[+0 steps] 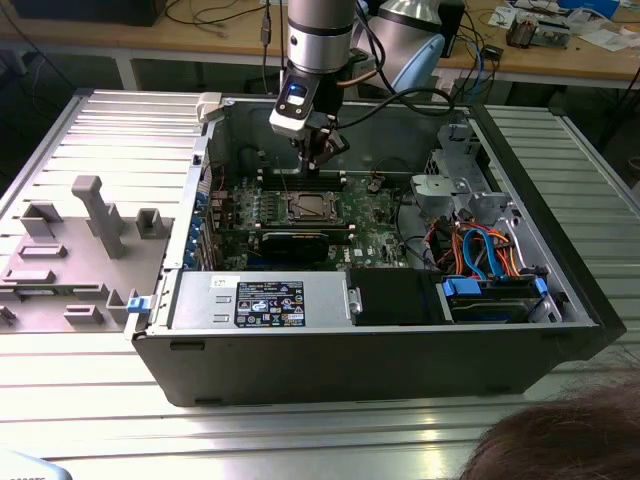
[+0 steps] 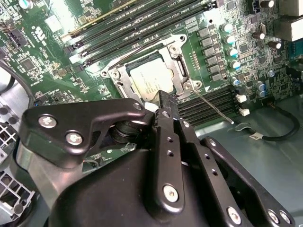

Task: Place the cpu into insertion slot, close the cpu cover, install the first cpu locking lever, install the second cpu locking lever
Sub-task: 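Install the first cpu locking lever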

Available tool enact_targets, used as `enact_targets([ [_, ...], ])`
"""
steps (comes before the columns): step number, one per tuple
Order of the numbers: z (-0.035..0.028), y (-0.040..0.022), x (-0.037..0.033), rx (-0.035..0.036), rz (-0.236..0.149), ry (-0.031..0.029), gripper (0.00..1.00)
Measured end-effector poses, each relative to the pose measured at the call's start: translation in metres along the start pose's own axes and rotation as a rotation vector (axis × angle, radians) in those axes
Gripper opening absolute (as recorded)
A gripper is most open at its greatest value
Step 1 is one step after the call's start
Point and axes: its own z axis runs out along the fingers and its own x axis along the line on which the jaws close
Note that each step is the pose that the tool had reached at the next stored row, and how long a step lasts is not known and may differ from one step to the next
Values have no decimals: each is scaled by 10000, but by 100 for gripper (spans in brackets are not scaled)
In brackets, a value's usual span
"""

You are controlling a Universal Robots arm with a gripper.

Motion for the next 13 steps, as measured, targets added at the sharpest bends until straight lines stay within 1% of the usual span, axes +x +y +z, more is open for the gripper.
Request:
enact_targets([
  [5,0,0,0,-6,-357,-6,11],
  [13,0,0,0,-12,-744,-12,11],
])
